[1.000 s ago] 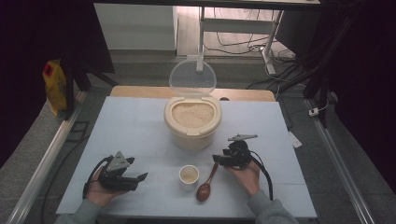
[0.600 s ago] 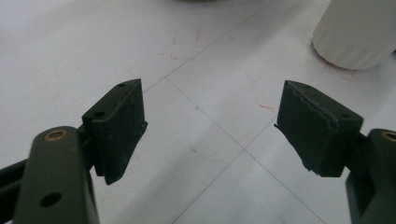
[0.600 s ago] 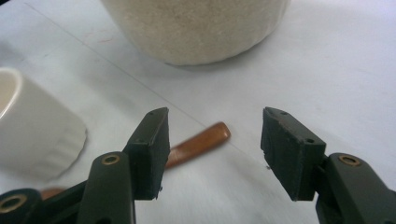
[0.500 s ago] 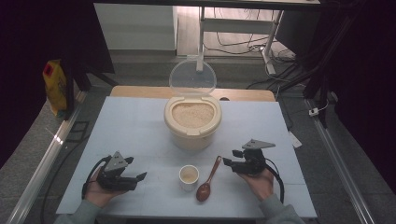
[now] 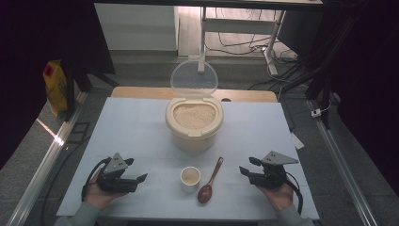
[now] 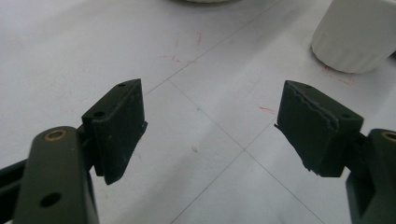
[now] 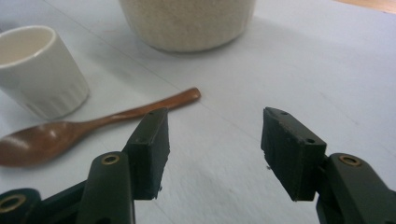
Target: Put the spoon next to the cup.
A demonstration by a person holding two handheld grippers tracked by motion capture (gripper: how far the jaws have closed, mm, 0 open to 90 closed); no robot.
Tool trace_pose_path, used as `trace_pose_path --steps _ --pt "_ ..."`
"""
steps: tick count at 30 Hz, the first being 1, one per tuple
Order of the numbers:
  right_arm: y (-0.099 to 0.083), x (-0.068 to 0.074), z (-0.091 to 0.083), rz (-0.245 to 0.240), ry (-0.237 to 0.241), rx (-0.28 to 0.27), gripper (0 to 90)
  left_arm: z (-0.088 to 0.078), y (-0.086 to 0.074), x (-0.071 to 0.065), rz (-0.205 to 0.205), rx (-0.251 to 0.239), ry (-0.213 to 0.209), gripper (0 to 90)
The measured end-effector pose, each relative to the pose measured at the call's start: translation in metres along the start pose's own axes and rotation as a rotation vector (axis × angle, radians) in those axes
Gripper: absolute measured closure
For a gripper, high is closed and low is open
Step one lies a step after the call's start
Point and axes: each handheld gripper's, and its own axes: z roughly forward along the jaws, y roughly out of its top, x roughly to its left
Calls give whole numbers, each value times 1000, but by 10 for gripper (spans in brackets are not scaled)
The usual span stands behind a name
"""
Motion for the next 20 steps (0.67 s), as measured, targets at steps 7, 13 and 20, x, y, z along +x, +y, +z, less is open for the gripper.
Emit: trace_pose_path --steps 7,13,20 --pt "-15 -12 -11 11 -32 9 417 0 0 -1 2 0 0 231" --pt "-16 -14 -13 -3 -39 9 417 0 0 0 2 0 0 231" --pt "-16 -10 -11 -31 -34 19 414 -1 0 0 -2 -1 1 231"
